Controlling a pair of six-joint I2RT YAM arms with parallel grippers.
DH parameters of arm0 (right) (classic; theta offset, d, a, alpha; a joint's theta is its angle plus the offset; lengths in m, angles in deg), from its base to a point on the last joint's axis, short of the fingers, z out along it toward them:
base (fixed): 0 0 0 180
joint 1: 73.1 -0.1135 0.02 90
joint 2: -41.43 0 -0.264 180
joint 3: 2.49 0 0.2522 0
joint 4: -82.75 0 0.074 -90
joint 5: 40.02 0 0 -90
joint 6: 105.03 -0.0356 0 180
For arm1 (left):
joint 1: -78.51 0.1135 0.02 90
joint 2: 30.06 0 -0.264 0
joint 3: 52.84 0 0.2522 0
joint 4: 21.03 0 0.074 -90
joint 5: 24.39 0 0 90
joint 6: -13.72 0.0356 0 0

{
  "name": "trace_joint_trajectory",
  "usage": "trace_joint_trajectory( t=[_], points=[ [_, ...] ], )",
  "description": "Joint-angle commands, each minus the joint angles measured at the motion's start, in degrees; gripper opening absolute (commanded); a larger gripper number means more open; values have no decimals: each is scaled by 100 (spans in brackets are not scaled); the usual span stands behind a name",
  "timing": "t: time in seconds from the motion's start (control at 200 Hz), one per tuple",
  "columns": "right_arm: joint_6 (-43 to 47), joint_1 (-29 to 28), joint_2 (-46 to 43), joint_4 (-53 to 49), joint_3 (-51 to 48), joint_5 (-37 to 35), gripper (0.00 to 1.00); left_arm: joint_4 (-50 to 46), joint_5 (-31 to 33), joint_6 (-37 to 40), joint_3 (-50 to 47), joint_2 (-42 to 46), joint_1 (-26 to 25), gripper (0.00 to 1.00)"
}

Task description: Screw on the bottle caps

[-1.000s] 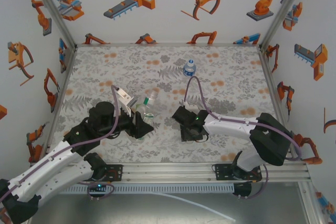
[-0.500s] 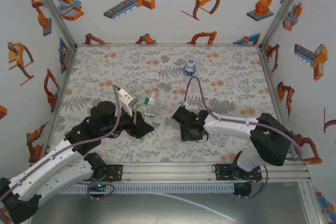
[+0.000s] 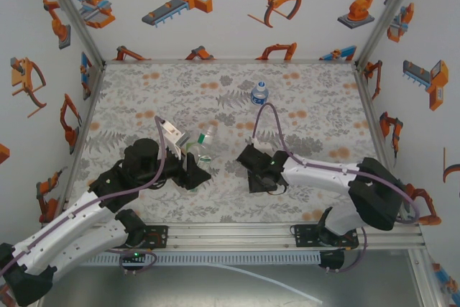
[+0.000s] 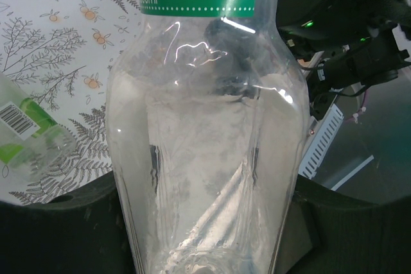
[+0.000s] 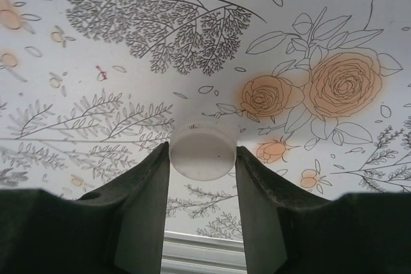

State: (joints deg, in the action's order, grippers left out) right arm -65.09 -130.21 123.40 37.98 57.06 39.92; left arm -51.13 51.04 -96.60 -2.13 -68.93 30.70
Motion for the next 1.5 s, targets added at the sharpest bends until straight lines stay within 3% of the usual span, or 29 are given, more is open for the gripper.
trace_joint_trajectory(
  t=[0.0,0.27,0.411,0.581,0.746,0.946,1.497],
  points=[
    [339,-30,-517,237,-53,-164,31,-119,-85,311,81,8,0,0],
    [2279,-38,-2156,971,-319,528,25,-498,-889,1769,335,136,-60,0],
    [3543,-33,-3149,1112,-245,1239,21,-953,-1428,3012,470,279,-90,0],
    [4599,-35,-3741,991,238,2197,17,-1709,-1562,4075,727,246,-97,0],
    [5094,-36,-3717,1055,744,3267,14,-2138,-1521,4701,886,189,-151,0],
    [5399,-37,-3387,1188,1181,4085,11,-2515,-1464,5543,969,177,-159,0],
    [5416,-139,-2797,1549,1450,4518,10,-2566,-1749,5684,1283,-325,-158,0]
  ],
)
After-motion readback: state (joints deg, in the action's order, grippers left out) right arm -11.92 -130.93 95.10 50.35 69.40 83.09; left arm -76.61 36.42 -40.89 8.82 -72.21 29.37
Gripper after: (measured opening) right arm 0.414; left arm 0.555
